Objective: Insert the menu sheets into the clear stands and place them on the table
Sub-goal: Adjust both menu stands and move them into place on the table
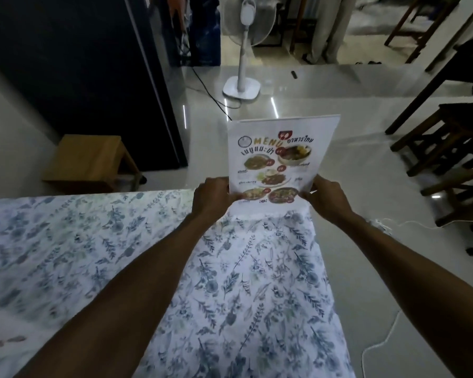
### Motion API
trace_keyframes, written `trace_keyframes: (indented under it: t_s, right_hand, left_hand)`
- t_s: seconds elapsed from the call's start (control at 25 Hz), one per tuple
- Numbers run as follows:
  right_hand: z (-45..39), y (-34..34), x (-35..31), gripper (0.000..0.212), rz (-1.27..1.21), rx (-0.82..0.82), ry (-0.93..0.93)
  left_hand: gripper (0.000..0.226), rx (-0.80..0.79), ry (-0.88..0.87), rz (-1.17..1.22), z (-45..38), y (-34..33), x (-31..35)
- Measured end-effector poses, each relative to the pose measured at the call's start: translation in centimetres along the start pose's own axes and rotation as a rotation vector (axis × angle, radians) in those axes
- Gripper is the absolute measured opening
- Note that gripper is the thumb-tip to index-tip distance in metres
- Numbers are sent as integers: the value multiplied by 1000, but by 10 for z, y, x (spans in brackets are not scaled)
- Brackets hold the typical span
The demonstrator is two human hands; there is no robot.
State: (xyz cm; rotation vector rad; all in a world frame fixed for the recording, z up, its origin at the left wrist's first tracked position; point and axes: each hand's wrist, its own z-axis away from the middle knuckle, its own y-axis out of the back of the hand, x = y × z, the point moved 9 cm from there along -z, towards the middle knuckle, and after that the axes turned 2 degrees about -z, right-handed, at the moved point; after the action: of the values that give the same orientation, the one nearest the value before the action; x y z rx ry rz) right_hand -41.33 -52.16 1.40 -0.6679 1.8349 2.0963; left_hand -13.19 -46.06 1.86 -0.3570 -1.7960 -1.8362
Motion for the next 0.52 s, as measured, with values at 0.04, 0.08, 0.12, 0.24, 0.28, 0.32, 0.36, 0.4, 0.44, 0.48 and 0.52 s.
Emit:
trace_keyframes:
  t_s: [0.04,0.08,0.12,0.24,0.28,0.32,0.36,0.4,0.44,0.48,0.52]
  right_hand:
    - [-8,-1,7,39,-6,-7,1]
    - [-16,-3,12,39,-11,-14,1]
    - [-22,-4,17,39,-15,-17,-2]
    - [-36,-10,25,38,-2,-20,1]
    - [-39,-12,25,39,1,-25,6]
    - [-41,-16,27,40,1,-30,6]
    - [-43,-19,29,40,-5,-33,2]
    - [-44,-21,31,41,-15,-35,-6]
    - [-44,-24,34,41,-25,-36,-15]
    - [-45,-25,35,42,-23,-34,-21]
    - [-45,-27,35,43,-11,-33,-22]
  left_hand:
    - [53,-3,8,-7,-9,-5,3]
    - [54,-7,15,-9,-16,-10,5]
    - [54,-10,17,-6,-23,-15,6]
    - [56,-9,8,-11,-38,-23,5]
    - [56,-15,9,-19,-41,-25,4]
    - [55,-20,12,-31,-44,-27,2]
    - [54,-22,15,-42,-48,-29,0]
    - [52,-23,16,-48,-52,-31,-2]
    - [51,-25,18,-47,-54,-33,-3]
    - [50,-29,22,-43,-55,-34,-4]
    - [48,-34,26,-39,-56,-35,-4]
